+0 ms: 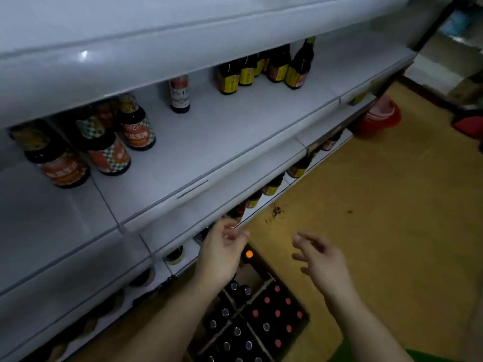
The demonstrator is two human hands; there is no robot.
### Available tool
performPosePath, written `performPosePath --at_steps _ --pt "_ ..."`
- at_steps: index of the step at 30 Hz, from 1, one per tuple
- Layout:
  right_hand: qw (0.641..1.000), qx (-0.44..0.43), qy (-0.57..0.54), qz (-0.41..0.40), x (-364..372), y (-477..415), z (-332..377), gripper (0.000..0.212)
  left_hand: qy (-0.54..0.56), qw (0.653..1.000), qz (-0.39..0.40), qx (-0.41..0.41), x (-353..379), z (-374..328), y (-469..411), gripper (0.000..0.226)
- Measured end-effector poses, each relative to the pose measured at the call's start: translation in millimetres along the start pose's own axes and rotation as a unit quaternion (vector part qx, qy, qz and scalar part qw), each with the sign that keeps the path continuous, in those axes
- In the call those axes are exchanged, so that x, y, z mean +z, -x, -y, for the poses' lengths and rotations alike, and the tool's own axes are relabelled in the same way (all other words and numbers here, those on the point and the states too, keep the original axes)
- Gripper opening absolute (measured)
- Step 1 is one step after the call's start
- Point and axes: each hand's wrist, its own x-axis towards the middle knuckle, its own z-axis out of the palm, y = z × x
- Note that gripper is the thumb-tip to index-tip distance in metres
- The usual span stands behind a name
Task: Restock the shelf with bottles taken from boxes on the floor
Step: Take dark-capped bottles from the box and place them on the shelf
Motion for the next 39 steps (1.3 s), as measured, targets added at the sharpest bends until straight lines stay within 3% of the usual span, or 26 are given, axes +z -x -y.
performPosePath --at_steps 4,9,15,20,24,35,39 --pt "0.998 0.034 0.035 0.040 13 -55 -57 0.013 -0.003 0.999 -0.024 -0.046 31 61 -30 0.018" --pt "0.996 0.057 0.065 0.034 43 -136 -142 0.014 0.004 0.993 -0.043 -0.111 78 157 -75 0.025" --pt "0.994 0.048 0.082 0.045 92 -222 -240 0.012 -0.057 0.991 -0.021 -0.122 124 262 -127 0.030" --pt "0.994 0.030 0.091 0.056 133 -275 -305 0.011 -0.113 0.986 -0.050 -0.115 156 333 -159 0.035" --pt "0.989 0.018 0.129 0.066 160 -321 -353 0.018 -0.151 0.982 -0.070 -0.088 167 379 -181 0.021" --pt "0.956 -0.034 0.273 0.105 203 -401 -420 0.050 -0.234 0.965 -0.059 -0.101 191 476 -232 0.045" --pt "0.946 -0.057 0.301 0.107 211 -417 -432 0.052 -0.298 0.949 -0.045 -0.093 194 493 -239 0.045"
